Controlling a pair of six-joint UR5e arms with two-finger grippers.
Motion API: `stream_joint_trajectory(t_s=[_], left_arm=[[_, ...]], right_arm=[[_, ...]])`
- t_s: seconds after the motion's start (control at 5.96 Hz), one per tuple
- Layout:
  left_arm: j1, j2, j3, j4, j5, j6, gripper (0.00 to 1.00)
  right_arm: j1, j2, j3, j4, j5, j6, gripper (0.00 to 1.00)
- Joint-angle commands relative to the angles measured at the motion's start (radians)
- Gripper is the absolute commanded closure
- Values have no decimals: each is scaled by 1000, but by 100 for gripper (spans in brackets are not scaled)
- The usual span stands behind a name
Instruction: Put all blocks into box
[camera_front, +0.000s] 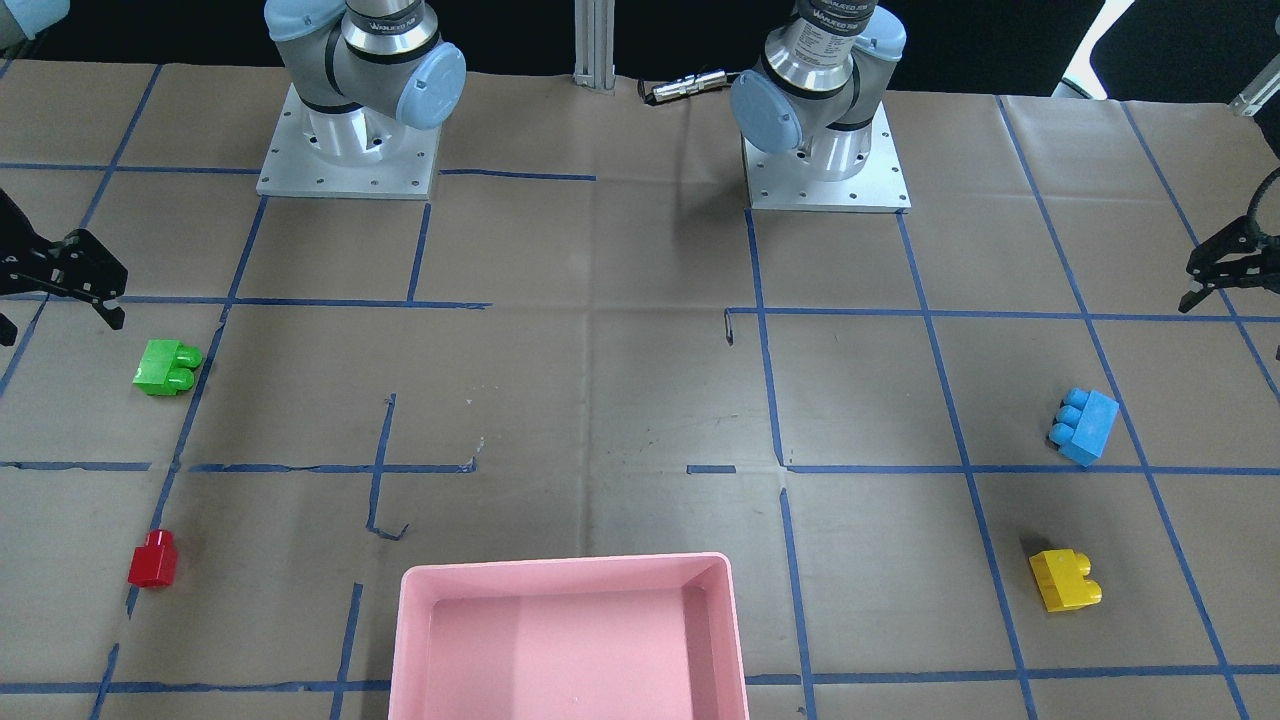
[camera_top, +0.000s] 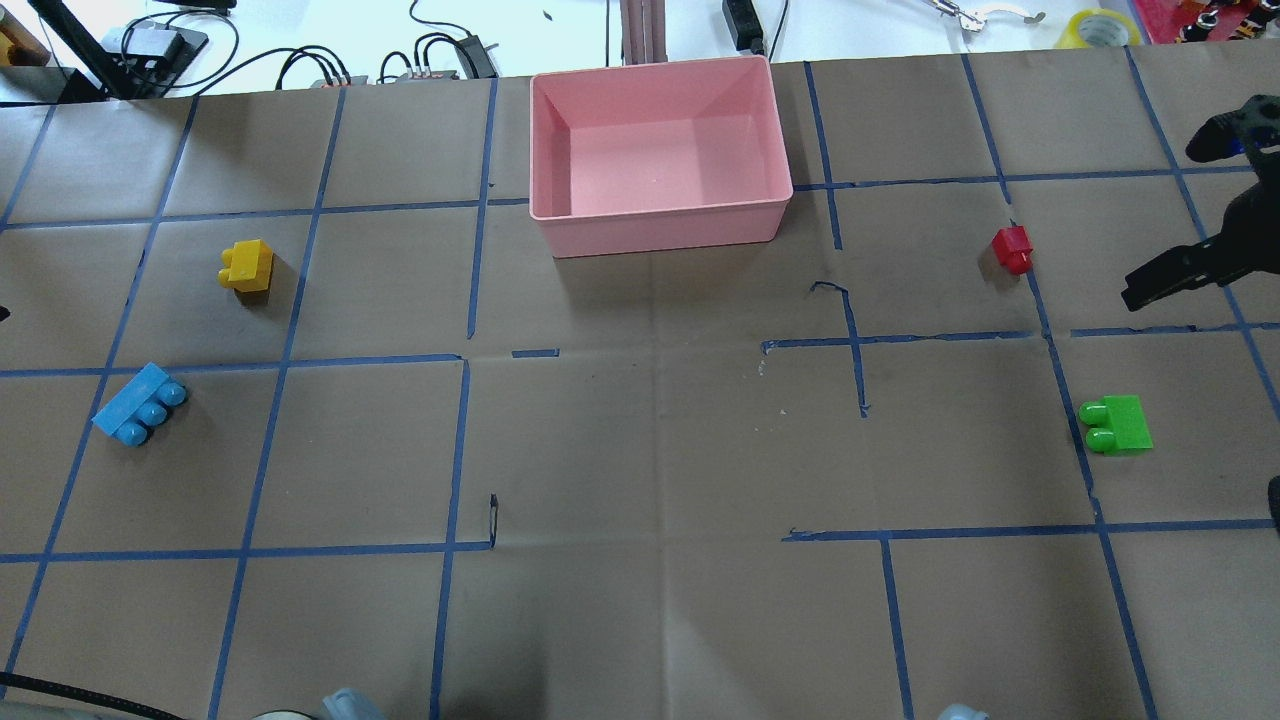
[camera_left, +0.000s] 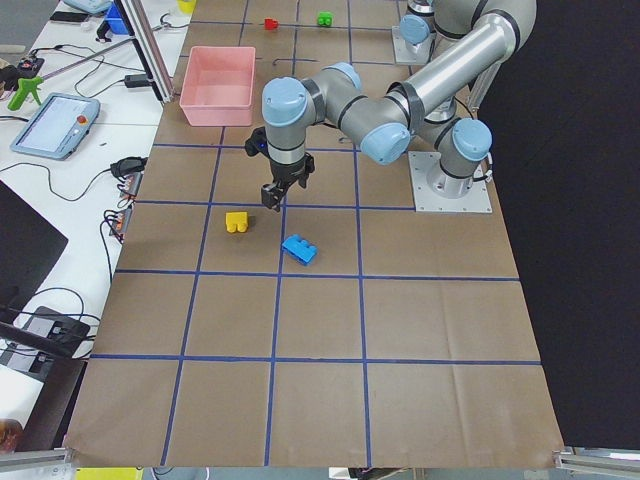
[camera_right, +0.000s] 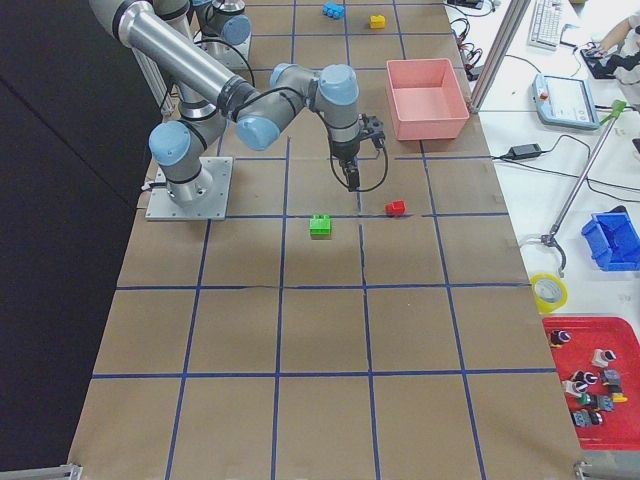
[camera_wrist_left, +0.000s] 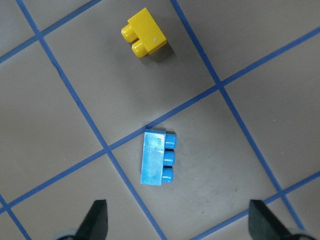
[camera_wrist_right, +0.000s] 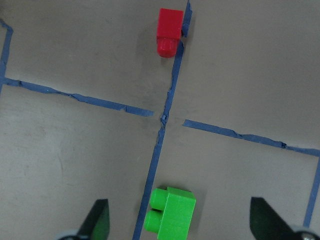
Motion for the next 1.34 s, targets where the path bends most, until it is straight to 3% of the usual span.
stream_joint_trajectory(t_s=[0.0, 0.17, 0.34, 0.67, 0.84, 1.18], left_arm=[[3, -51, -29, 2, -8, 46, 1], [8, -95, -35, 44, -36, 43, 1], [17, -106, -78, 130, -49, 25, 1], [17, -100, -246, 413, -61, -72, 1], [17, -103, -289, 449, -78, -92, 1], [87, -122, -352, 471, -118, -81, 1]], right_arm=[[-28, 54, 87, -54, -6, -23, 0], [-28, 95, 112, -149, -16, -17, 0], [-33, 125, 116, -165, -23, -13, 0], [-68, 142, 156, -176, -79, 47, 1], [-69, 143, 179, -177, -142, 86, 3], [-68, 151, 196, -206, -142, 103, 7]])
